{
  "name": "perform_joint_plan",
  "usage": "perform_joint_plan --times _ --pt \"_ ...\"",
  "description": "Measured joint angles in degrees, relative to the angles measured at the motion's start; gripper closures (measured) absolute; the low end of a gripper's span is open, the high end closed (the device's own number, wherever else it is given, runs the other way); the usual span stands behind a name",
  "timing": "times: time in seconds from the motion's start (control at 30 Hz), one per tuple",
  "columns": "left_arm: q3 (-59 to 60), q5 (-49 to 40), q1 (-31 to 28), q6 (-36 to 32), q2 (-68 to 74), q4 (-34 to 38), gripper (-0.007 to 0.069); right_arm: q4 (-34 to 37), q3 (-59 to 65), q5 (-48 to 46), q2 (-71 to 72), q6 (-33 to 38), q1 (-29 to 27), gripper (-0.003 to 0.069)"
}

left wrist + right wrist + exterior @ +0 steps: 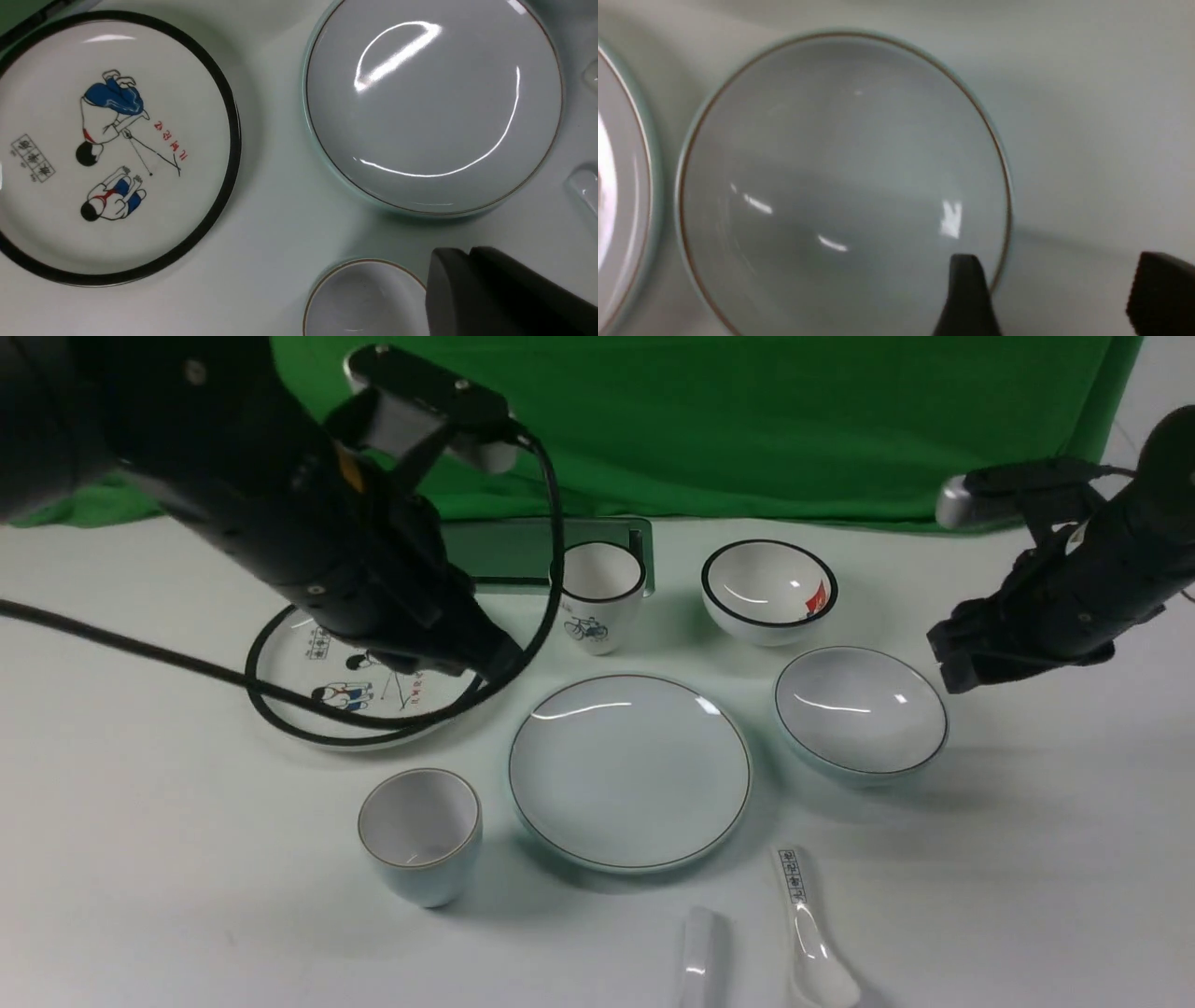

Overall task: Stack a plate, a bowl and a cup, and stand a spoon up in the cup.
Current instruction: Use the right arm to grab a blue rice bowl

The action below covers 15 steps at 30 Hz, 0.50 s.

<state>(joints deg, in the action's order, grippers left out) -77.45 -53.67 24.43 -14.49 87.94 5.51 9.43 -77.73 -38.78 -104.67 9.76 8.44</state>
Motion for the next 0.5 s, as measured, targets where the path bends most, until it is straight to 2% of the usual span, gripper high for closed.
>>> perform_joint_plan --times 0.13,0.27,0.33,0.37,0.4,0.5 --pt "0.0 -0.4 0.0 -0.7 2.4 -0.1 0.0652 1.8 -0.6 2.6 -3.9 0.0 0.0 0.0171" --pt "0.0 -0.3 0.0 -0.9 3.0 -0.2 0.0652 2.3 -0.6 3.5 -6.9 0.0 0.0 0.0229" --pt "0.0 -0.1 0.0 -1.0 3.1 -0.4 0.0652 2.3 -0.6 3.6 -8.0 0.0 0.0 0.0328" --pt "0.0 -0.1 0.0 -1.0 3.1 -0.5 0.0652 2.3 -0.6 3.6 -8.1 0.0 0.0 0.0347" --pt "0.0 0.1 0.0 -1.1 3.1 -0.8 0.0652 2.3 -0.6 3.6 -8.1 0.0 0.0 0.0430" --pt "0.0 0.0 0.0 -1.1 3.1 -1.2 0.0652 2.7 -0.7 4.1 -8.1 -0.3 0.0 0.0555"
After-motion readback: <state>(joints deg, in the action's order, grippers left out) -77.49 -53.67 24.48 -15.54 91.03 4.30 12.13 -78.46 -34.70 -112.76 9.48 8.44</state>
